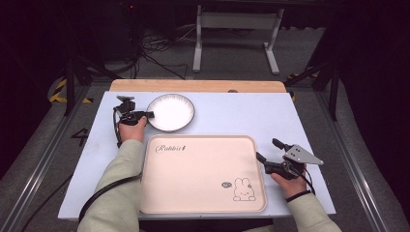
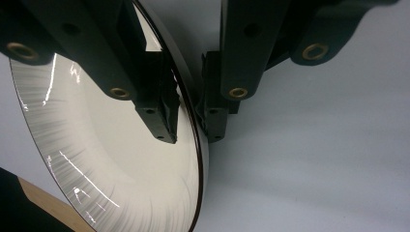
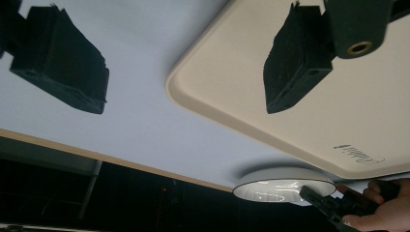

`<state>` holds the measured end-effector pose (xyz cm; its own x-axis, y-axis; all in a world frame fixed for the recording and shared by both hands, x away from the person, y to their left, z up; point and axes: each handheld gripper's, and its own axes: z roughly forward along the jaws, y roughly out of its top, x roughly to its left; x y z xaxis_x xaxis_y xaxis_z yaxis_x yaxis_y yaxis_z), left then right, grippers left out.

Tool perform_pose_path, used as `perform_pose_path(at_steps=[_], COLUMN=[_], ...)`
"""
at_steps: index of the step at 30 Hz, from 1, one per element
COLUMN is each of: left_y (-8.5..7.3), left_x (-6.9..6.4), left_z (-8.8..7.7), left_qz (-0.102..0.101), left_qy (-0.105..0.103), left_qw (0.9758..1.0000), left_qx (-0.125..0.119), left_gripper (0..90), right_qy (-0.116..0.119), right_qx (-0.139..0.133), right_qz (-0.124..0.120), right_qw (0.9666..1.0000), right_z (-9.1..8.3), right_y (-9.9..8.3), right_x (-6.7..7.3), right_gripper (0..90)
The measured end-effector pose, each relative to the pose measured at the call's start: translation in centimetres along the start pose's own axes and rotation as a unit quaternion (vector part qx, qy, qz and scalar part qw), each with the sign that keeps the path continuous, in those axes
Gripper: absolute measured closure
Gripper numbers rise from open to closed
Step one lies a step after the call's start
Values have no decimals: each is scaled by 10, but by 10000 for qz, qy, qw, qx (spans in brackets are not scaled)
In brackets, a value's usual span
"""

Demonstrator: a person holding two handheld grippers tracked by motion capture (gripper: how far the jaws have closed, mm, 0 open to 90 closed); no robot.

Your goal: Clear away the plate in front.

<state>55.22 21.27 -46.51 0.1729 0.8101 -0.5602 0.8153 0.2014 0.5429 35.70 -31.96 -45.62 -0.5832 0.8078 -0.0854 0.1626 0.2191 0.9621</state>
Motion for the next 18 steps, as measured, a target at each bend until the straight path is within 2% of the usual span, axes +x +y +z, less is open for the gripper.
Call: perform_pose_path(at_steps=[4,10,13,18], left_y=[0,1,1,5], left_x=[1,1,1,-3], left_z=[1,3,3,2], left_qz=[-169,-339,-472,-511], left_qy=[-65,-126,-249,-389], left_qw=[9998,9993,9985,9978], left_qx=[-88,-72,-138,-170], left_gripper=[778,802,816,835], right_qy=[1,-5,-2,0], right_qx=[-2,-2,-8,-7], right_qz=[6,13,17,20], right_qw=[10000,10000,10000,10000], right_z=[0,0,0,0], right_y=[0,0,0,0], right_x=[0,0,0,0], right_gripper=[169,168,168,168])
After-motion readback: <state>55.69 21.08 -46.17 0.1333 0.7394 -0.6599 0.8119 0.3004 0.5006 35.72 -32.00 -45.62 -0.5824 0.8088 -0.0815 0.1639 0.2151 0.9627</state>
